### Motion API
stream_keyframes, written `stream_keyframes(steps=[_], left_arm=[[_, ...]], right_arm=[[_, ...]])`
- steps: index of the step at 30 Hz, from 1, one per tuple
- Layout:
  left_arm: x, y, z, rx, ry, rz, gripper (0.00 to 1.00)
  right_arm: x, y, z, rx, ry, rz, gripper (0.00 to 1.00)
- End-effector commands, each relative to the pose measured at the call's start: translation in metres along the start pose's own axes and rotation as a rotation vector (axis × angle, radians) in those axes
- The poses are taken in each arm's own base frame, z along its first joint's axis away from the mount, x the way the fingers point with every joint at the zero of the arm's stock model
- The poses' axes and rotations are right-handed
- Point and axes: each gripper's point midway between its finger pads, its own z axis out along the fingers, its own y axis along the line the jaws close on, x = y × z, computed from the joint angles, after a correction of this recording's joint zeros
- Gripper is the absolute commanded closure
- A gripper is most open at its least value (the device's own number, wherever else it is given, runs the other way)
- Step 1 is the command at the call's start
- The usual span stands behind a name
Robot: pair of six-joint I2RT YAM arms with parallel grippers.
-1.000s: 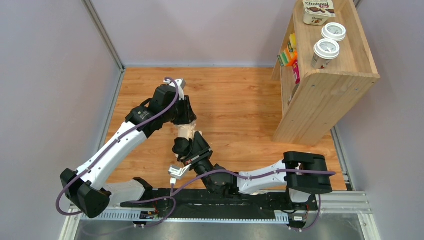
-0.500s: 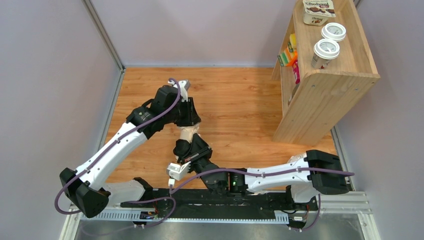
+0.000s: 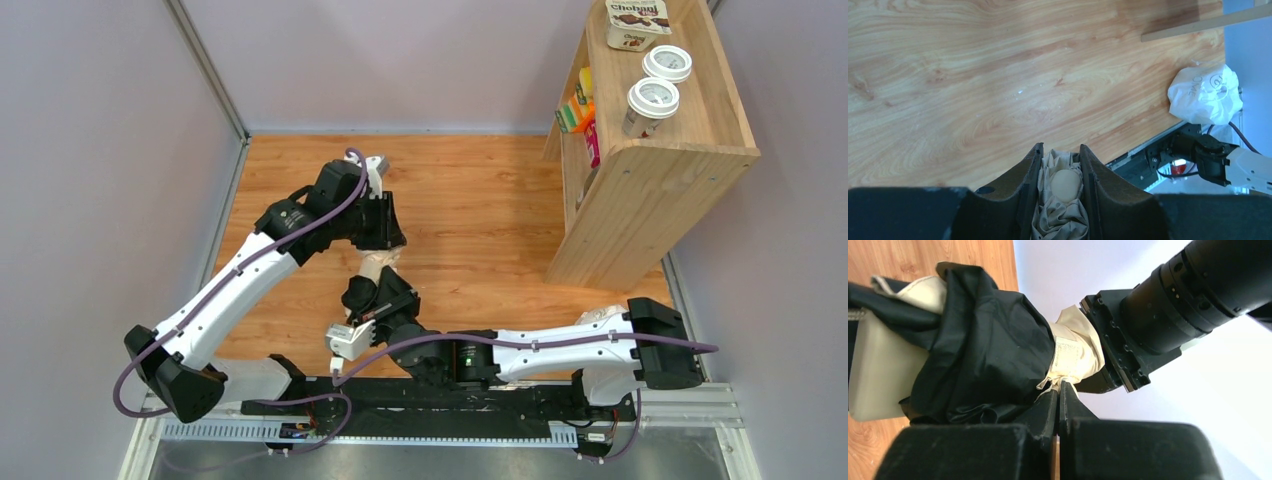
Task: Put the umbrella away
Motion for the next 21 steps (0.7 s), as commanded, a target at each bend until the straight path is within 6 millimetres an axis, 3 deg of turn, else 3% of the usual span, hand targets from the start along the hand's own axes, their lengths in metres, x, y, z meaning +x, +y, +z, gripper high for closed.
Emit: stream_keyframes(steps=[1,6,12,21], left_arm=[[-0.009,-0.040,-0.011,0.117,0.044,-0.079,1.00],[0.006,-0.053,-0.010,0.191,0.156,-0.070,1.00],[-0.003,-0.067,-0.019,0.262,0.130,-0.022,1.00],[0.001,-0.075,-0.036,0.335,0.075,-0.014,1.00]], right_arm=[[-0.052,-0.023,-0.012,-0.052,-0.197,0.065,1.00],[-0.057,-0.018,-0.027,-0.172,-0.195,0.008,0.98],[-0.068,-0.029,-0.038,-0.178,-0.239,-0.028,0.97],[-0.086,-0.040,-0.047,-0.176,-0.298,0.024,0.71]])
